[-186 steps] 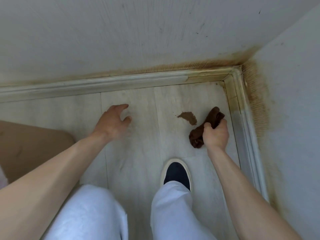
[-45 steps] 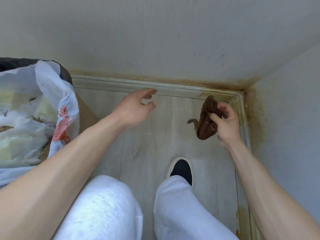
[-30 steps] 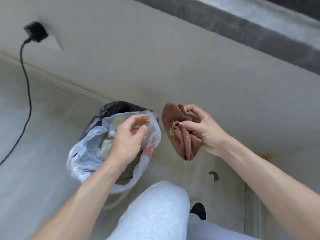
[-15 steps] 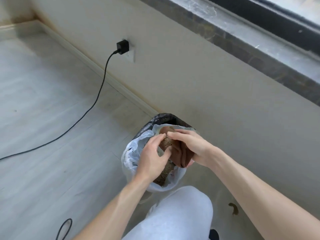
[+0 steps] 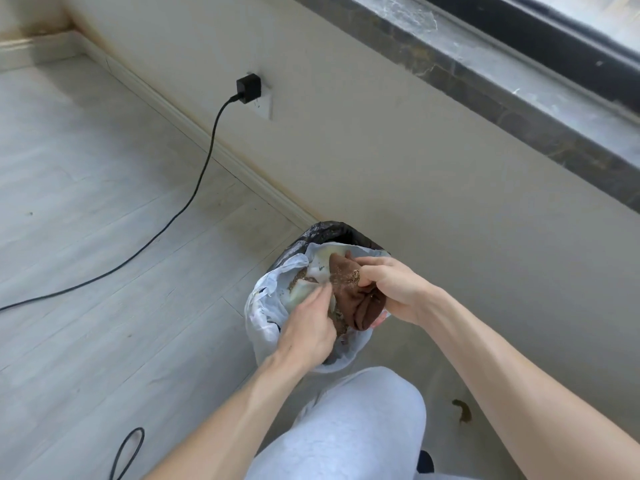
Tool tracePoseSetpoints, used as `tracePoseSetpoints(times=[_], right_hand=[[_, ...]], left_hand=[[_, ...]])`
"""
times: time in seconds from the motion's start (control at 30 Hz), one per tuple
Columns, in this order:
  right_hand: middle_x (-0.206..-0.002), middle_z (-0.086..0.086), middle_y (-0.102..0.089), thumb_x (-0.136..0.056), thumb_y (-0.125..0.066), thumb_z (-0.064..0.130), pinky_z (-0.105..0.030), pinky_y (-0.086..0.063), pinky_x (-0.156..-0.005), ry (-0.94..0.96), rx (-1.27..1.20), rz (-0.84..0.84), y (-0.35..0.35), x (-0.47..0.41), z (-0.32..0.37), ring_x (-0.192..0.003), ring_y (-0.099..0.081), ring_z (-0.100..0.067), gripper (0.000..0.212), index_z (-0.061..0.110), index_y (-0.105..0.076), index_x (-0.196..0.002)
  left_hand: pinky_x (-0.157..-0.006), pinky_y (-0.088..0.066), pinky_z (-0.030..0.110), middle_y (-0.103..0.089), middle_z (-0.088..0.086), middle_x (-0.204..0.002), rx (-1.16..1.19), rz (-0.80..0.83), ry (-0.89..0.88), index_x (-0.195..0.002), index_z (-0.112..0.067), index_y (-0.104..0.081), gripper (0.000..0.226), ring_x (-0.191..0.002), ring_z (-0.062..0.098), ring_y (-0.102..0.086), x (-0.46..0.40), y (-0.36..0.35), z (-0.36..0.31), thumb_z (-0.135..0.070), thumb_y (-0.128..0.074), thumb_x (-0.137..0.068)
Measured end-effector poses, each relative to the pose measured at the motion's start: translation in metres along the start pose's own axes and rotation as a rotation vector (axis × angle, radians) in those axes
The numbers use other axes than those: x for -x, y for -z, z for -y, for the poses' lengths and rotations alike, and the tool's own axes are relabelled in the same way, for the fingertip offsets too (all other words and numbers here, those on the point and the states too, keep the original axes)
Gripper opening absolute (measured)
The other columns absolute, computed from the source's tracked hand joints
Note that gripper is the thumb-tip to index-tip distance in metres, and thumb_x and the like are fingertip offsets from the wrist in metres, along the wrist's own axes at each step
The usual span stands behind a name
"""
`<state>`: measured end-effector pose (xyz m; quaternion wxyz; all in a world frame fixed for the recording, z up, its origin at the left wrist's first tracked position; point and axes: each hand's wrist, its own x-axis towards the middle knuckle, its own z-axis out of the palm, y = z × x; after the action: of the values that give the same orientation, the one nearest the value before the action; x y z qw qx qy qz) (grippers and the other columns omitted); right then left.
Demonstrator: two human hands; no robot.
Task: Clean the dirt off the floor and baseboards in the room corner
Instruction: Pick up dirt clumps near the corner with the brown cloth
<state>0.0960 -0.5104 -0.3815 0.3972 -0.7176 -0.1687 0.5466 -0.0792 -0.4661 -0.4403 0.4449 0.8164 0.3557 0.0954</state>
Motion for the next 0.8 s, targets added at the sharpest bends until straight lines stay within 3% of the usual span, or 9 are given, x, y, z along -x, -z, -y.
tracePoseSetpoints(times=[0.1,0.17,0.23,0.3,0.43,0.53,0.7,0.8], right_hand=[[-0.097,-0.014,-0.072,-0.081,-0.055,-0.003,-0.026,-0.055,-0.060,-0.017,0.016,-0.019,0.002,-0.001,-0.002,-0.078,-0.069,-0.021,0.046,-0.002,-0.066,-0.125],[-0.094,-0.014,-0.072,-0.087,-0.057,-0.005,-0.025,-0.054,-0.055,-0.023,0.037,-0.046,0.003,-0.001,-0.003,-0.074,-0.069,-0.020,0.037,-0.005,-0.067,-0.123],[-0.107,-0.016,-0.074,-0.080,-0.071,0.005,-0.033,-0.061,-0.071,-0.019,0.087,-0.097,0.003,-0.002,-0.004,-0.091,-0.071,-0.024,0.045,-0.002,-0.067,-0.125],[-0.114,-0.016,-0.074,-0.065,-0.079,0.019,-0.045,-0.060,-0.093,-0.010,0.168,-0.161,0.003,0.001,-0.003,-0.105,-0.072,-0.029,0.057,0.005,-0.071,-0.120],[-0.099,-0.014,-0.078,-0.077,-0.083,0.015,-0.054,-0.058,-0.096,0.013,0.224,-0.212,0.007,0.003,-0.004,-0.106,-0.072,-0.035,0.018,0.011,-0.079,-0.094],[-0.096,-0.006,-0.080,-0.082,-0.082,0.016,-0.050,-0.057,-0.098,0.042,0.275,-0.236,0.009,0.003,-0.003,-0.104,-0.073,-0.028,0.008,0.015,-0.082,-0.090],[-0.101,0.001,-0.079,-0.090,-0.076,0.021,-0.044,-0.056,-0.101,0.066,0.346,-0.244,0.007,0.005,-0.002,-0.105,-0.071,-0.018,0.009,0.022,-0.082,-0.095],[-0.103,0.000,-0.078,-0.096,-0.071,0.022,-0.041,-0.057,-0.099,0.069,0.377,-0.247,0.005,0.005,-0.001,-0.103,-0.072,-0.018,0.009,0.023,-0.080,-0.097]], left_hand=[[-0.117,-0.002,0.011,-0.019,-0.009,-0.169,0.031,-0.098,-0.014,-0.164,-0.020,-0.019,0.083,-0.155,0.007,-0.013,0.000,0.002,-0.009,0.012,-0.035,-0.089],[-0.117,0.000,0.007,-0.018,-0.011,-0.168,0.037,-0.031,-0.057,-0.164,-0.023,-0.019,0.084,-0.154,0.002,-0.010,-0.002,-0.001,-0.011,0.012,-0.035,-0.089],[-0.123,-0.020,0.023,-0.036,-0.001,-0.164,0.033,0.038,0.020,-0.160,-0.019,-0.034,0.074,-0.153,0.016,-0.028,-0.006,0.001,-0.008,0.009,-0.037,-0.091],[-0.117,-0.035,0.036,-0.054,0.006,-0.150,0.030,-0.024,0.082,-0.151,-0.016,-0.048,0.061,-0.141,0.026,-0.046,-0.009,0.005,-0.006,0.004,-0.039,-0.093],[-0.100,-0.047,0.032,-0.069,-0.002,-0.125,0.077,-0.167,0.037,-0.127,-0.018,-0.066,0.035,-0.117,0.017,-0.061,-0.013,0.014,-0.005,-0.010,-0.043,-0.102],[-0.089,-0.049,0.031,-0.070,-0.005,-0.112,0.103,-0.165,0.097,-0.112,-0.019,-0.069,0.030,-0.105,0.016,-0.063,-0.023,0.022,0.000,-0.010,-0.042,-0.101],[-0.092,-0.051,0.044,-0.070,0.001,-0.115,-0.057,-0.071,0.085,-0.124,-0.018,-0.063,0.028,-0.109,0.024,-0.062,-0.036,0.029,0.012,-0.024,-0.041,-0.109],[-0.110,-0.042,0.037,-0.056,0.002,-0.144,-0.044,-0.104,-0.033,-0.152,-0.018,-0.045,0.054,-0.134,0.021,-0.050,-0.031,0.027,0.005,-0.001,-0.039,-0.102]])
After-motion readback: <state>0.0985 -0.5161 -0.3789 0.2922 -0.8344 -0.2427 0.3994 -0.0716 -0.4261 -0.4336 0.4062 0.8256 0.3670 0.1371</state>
